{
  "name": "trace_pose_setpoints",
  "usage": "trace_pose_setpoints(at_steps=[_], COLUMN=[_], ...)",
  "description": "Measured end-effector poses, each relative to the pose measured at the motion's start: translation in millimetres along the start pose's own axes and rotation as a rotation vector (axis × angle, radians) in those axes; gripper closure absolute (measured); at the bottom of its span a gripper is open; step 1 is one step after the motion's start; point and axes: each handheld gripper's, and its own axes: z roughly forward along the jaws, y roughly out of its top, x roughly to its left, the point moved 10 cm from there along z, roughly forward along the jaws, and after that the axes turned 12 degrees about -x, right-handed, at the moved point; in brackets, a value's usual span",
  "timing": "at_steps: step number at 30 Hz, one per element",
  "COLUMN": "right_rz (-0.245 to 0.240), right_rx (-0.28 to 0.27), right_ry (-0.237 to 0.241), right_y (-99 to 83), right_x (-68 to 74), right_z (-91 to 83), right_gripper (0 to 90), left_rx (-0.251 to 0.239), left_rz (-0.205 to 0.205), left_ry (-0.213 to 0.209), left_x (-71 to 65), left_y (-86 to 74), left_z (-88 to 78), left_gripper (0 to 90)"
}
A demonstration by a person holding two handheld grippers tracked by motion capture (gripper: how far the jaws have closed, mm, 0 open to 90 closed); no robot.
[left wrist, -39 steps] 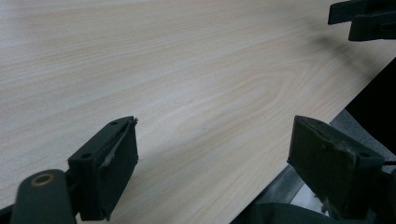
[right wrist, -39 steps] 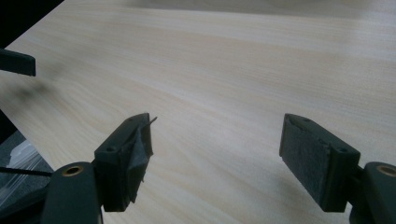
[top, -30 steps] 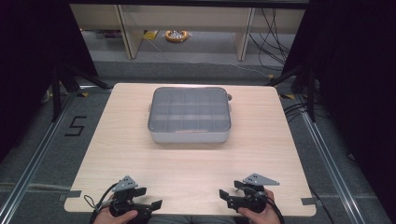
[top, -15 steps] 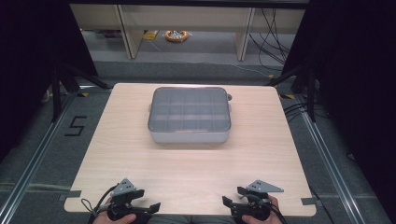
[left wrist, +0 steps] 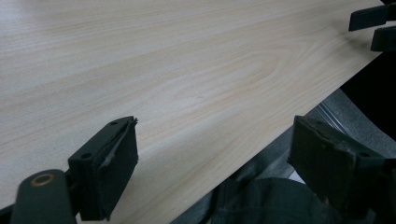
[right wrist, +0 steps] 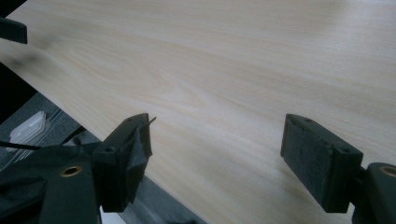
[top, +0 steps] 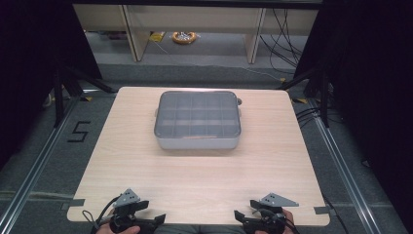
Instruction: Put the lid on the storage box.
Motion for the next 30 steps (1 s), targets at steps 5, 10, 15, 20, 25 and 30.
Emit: trace_pose_setpoints(at_steps=[5,10,15,20,25,30], right_rz=[-0.022,0.025,0.013,0.024,0.014,-0.001], right_rx=[0.006,0.020,0.010,0.021,0.006,0.012], right_ry=[0.010,0.007,-0.011,-0.007,0.001,0.016], right_y=[-2.9,-4.8,-5.0,-5.6,-4.6,-4.4], right_x=[3.2,6.6,3.5,4.6,4.8,2.8], right_z=[-1.5,-2.5,1.1,-0.7,0.3,-0.1], right_gripper=[25.2,25.1,25.2,25.2,25.3,25.3], left_rx=[0.002,-0.001,0.001,0.008,0.009,0.009], left_rz=[-0.003,-0.006,-0.004,0.003,0.003,0.003], left_ry=[0.000,0.002,0.001,0.001,0.003,0.003], left_x=[0.9,1.1,1.5,2.4,2.4,2.4], left_y=[-0.8,-0.3,-0.4,-0.9,-1.0,-0.9], left_z=[-0.8,-0.8,-0.6,-1.2,-1.0,-0.7], left_gripper=[15.1,15.1,15.1,15.1,15.1,15.1])
